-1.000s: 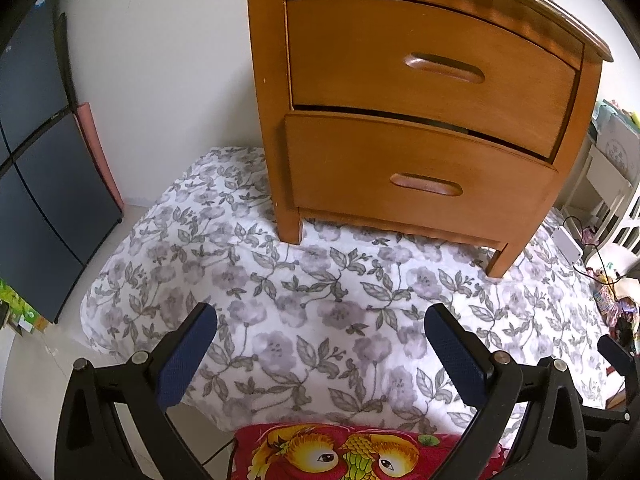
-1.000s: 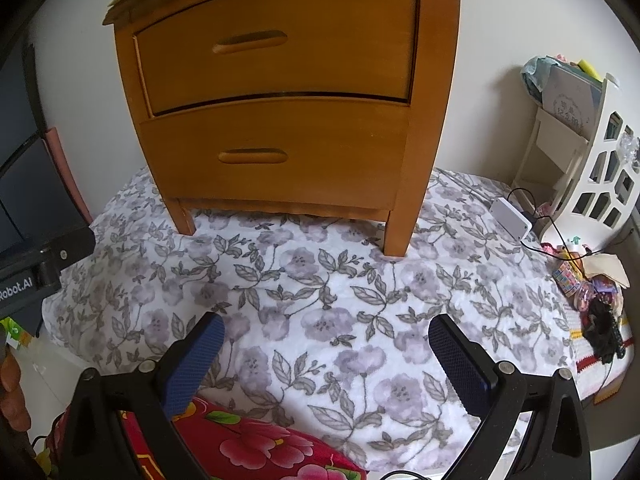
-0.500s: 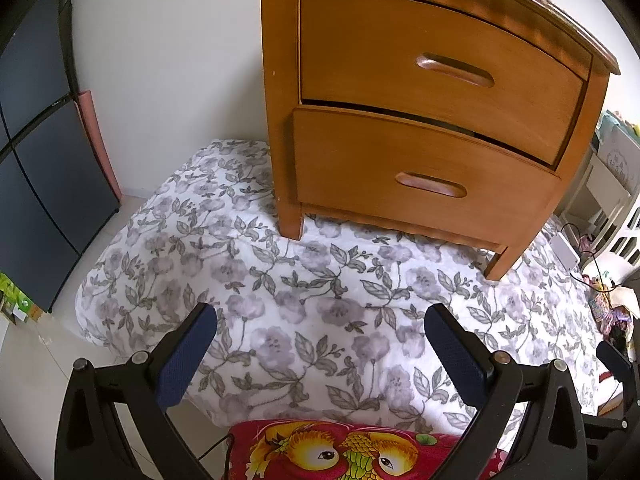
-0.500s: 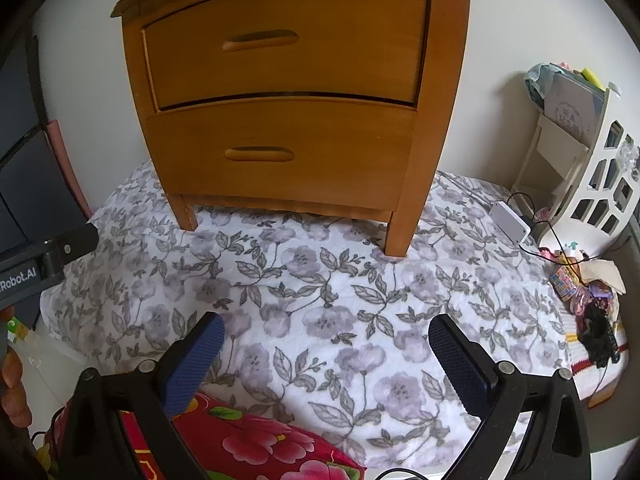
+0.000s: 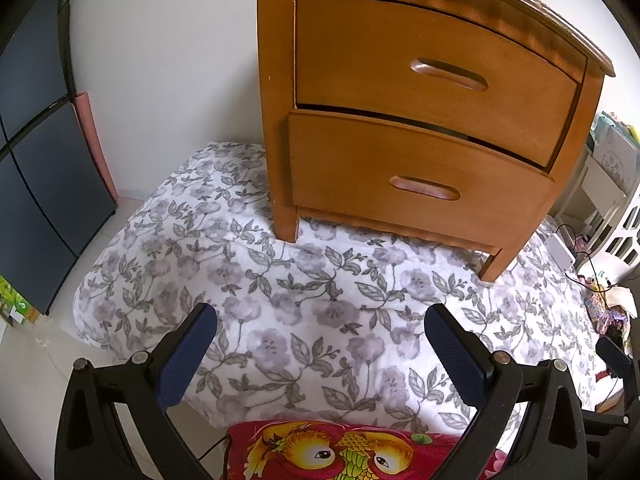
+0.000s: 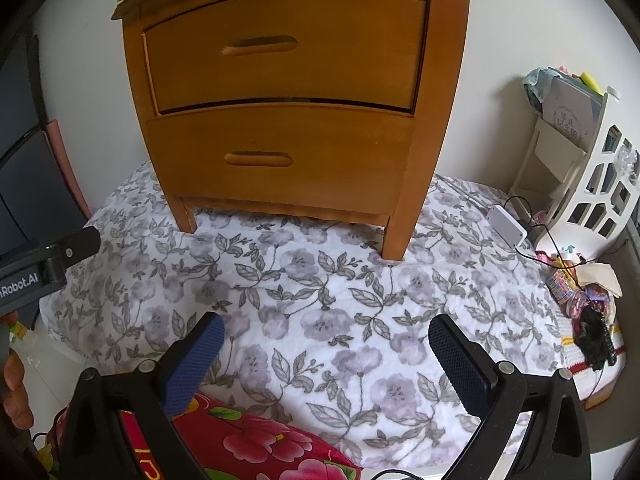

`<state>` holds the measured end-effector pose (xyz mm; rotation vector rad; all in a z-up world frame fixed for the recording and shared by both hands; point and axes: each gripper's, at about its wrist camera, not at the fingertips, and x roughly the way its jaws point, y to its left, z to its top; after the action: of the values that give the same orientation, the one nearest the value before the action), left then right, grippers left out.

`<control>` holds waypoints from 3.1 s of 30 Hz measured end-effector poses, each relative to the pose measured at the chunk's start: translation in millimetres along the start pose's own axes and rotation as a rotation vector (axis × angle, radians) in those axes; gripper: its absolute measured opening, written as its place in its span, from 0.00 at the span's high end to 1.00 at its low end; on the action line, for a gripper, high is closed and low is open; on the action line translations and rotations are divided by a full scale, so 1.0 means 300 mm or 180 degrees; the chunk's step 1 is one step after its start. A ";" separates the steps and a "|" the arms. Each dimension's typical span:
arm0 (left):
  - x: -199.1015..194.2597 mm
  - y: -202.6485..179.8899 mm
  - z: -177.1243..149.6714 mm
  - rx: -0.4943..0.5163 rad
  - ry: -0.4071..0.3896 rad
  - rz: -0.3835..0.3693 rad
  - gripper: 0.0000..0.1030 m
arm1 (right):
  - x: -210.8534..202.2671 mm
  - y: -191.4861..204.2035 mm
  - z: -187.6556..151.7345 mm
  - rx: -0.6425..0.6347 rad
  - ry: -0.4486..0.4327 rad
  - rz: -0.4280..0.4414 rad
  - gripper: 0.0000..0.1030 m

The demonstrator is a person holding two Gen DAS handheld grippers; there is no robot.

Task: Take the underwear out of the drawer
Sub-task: 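Hook the left gripper on the lower drawer handle and pull it open, then pull the lower drawer further open with the left gripper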

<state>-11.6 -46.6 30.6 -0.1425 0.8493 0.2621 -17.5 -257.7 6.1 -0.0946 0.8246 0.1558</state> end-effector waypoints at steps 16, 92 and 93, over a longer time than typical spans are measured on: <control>0.088 -0.006 0.290 0.0132 -0.0278 -0.0520 0.00 | 0.040 -0.024 0.071 0.0022 0.0041 -0.0183 0.00; 0.458 -0.317 0.626 0.2372 0.0926 -0.0896 0.00 | 0.030 0.049 0.109 0.0088 0.0214 -0.0467 0.00; 0.467 -0.321 0.628 0.2388 0.0930 -0.0882 0.01 | 0.027 0.048 0.107 0.0088 0.0213 -0.0472 0.00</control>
<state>240.2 -72.0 49.7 0.4107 1.1529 -0.3529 8.7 -238.0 21.6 -0.1351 0.8828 0.0014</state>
